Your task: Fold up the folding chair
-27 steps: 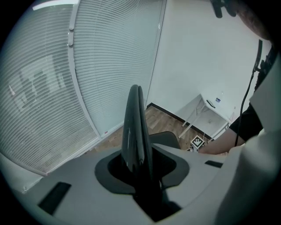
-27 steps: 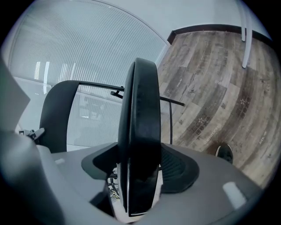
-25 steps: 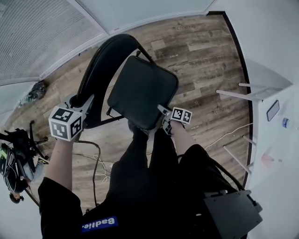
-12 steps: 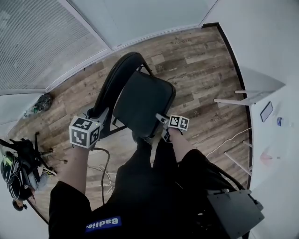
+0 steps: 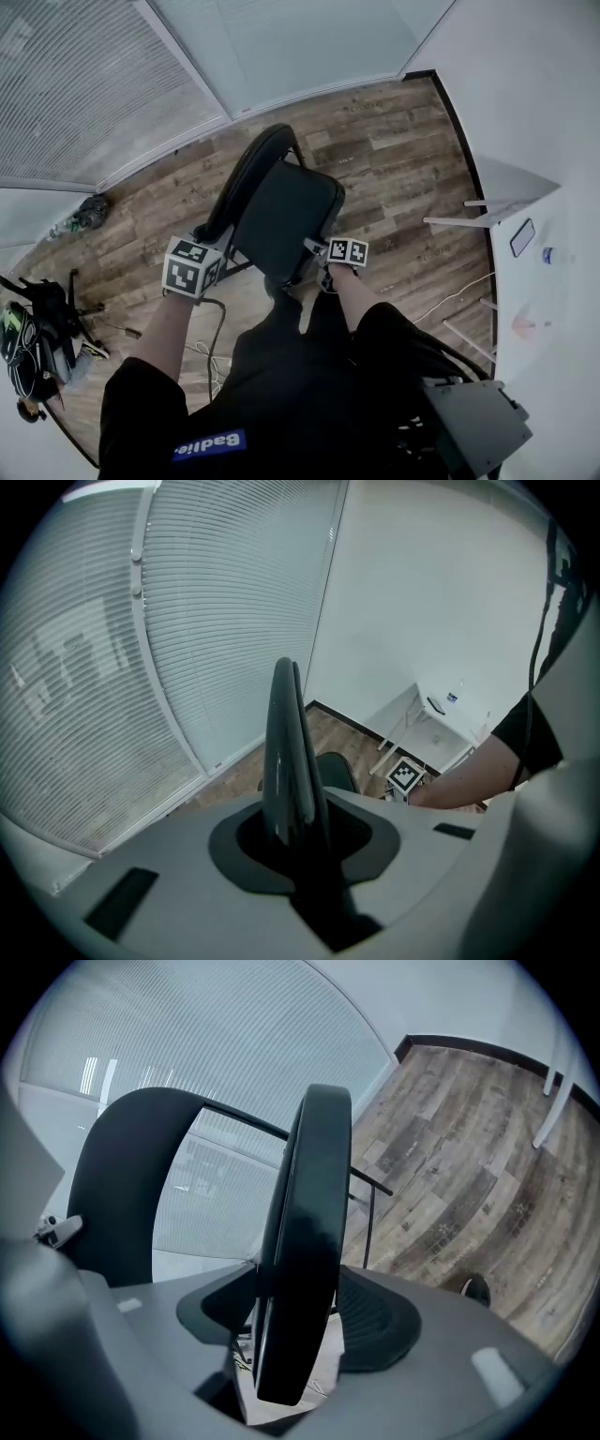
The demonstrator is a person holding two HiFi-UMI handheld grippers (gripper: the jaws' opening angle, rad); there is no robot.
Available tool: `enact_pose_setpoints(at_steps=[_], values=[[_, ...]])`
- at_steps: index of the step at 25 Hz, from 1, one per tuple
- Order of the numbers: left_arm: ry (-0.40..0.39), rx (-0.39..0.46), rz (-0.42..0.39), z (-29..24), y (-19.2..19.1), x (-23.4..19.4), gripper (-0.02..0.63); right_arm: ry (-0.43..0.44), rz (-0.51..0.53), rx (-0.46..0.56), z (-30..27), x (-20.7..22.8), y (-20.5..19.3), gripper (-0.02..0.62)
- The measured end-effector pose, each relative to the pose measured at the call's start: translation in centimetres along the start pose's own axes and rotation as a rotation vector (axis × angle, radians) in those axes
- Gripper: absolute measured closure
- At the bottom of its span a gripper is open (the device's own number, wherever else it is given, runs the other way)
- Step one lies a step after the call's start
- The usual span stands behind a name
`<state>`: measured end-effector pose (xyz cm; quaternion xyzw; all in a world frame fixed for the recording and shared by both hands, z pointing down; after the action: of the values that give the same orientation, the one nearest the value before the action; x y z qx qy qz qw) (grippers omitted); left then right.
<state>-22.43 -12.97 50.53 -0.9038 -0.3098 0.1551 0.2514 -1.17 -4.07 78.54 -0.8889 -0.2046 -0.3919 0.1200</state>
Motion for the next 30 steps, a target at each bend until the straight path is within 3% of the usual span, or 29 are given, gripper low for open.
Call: enact_pose_setpoints(at_steps=[8,30], values=[[-0.046,0.027,0.011,0.9,0.7,1.6,0.531,-0.005,0.032,-0.003,-0.1,-4.4,0.3,0.354],[0.012,0.027,-0.016,3.3,1.9,2.7,0.515,-0.046,0.16,-0.052,-5.3,-19.6,1.8,0.39]])
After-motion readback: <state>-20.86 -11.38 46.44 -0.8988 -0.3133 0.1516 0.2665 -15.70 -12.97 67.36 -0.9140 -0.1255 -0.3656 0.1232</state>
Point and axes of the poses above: the fingertips, and each gripper's own axes: z backward along the fingers, x to its right, y out of its top, the point moved 2 cm from there along z, backward along the fingers, and after that the axes turned 2 degrees about -z, right-handed, at the moved point
